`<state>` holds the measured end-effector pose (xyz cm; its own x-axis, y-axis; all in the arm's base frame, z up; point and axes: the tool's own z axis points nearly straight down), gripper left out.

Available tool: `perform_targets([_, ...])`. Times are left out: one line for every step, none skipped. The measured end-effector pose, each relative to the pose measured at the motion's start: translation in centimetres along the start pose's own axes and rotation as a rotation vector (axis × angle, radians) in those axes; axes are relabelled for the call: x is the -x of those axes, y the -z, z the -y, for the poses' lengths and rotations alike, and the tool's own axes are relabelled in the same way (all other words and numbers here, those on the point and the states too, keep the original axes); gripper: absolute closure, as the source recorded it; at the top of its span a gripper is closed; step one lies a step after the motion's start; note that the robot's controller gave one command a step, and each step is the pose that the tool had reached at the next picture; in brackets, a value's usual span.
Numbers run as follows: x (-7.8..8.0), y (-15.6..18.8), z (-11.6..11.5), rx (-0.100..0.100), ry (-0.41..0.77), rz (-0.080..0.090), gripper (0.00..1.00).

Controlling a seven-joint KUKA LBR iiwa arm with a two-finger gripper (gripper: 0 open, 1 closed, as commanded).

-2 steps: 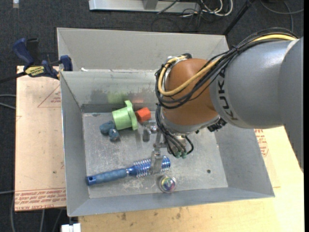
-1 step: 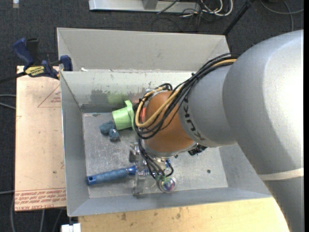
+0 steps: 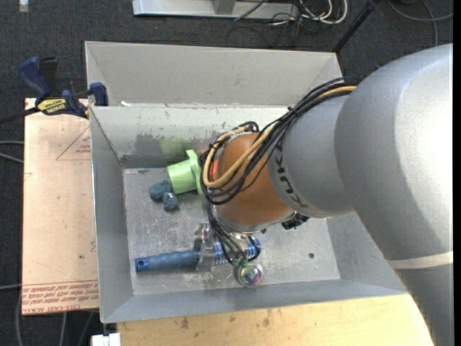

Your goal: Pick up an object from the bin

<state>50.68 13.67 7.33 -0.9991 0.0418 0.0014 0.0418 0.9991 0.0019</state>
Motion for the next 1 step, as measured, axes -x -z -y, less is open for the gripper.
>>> perform_targets([-0.08, 17.63, -1.43, 0.003, -0.075, 0.010, 1.00])
